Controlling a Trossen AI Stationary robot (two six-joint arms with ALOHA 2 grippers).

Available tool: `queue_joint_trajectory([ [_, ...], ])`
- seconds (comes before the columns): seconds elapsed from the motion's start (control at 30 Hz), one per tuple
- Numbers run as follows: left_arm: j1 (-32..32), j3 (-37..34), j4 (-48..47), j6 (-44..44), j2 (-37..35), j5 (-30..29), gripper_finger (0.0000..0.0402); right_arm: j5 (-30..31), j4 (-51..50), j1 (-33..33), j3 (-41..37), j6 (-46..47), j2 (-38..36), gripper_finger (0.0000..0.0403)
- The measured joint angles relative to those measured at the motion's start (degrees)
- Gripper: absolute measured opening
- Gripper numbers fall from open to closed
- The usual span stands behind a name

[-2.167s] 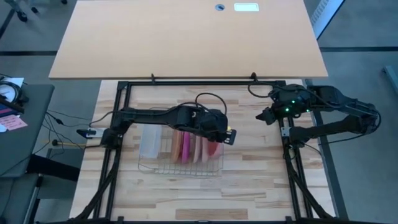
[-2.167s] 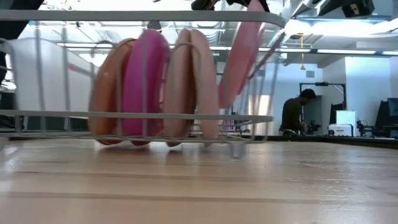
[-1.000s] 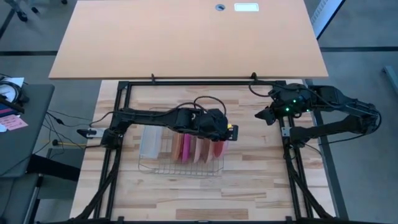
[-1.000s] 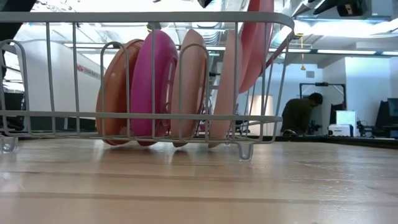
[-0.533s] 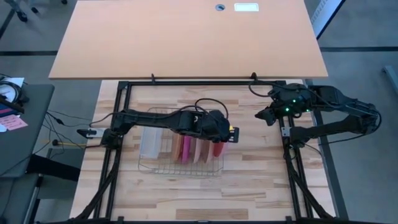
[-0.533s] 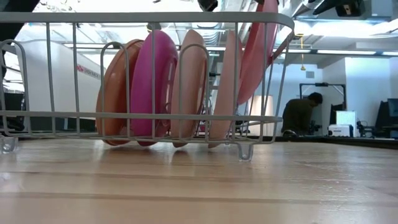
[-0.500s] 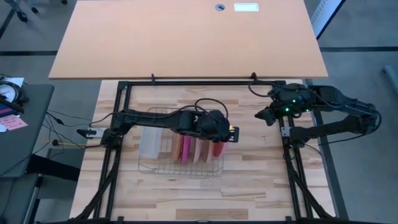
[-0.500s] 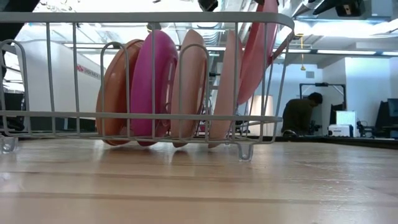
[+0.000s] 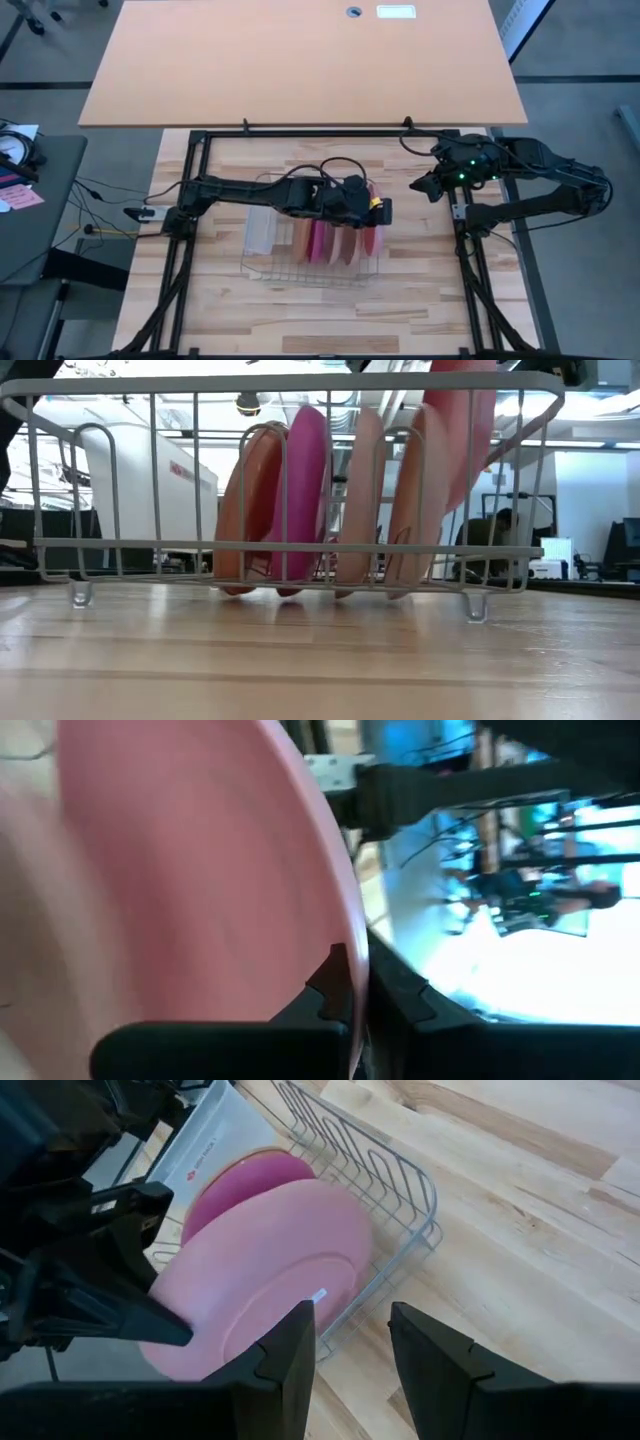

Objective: Sort dishes
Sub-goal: Put the light pink plate in the dish rack

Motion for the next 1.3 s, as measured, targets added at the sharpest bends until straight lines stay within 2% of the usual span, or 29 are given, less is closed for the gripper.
queue_joint_trajectory([
  [0.67,0.2,-0.2,3.0,4.6,0.0,0.6,0.0001,-0.3,0.0,0.0,0.0,0.0,0.0,0.0138],
  [0.97,0.0,-8.9,14.2,0.3,0.1,1.3,0.0,-0.4,0.1,0.0,0.0,0.5,0.0,0.0138],
  [1.3,0.0,-9.2,12.6,3.0,0.1,2.5,0.0005,-0.3,0.1,0.0,0.0,0.6,0.0,0.0138],
])
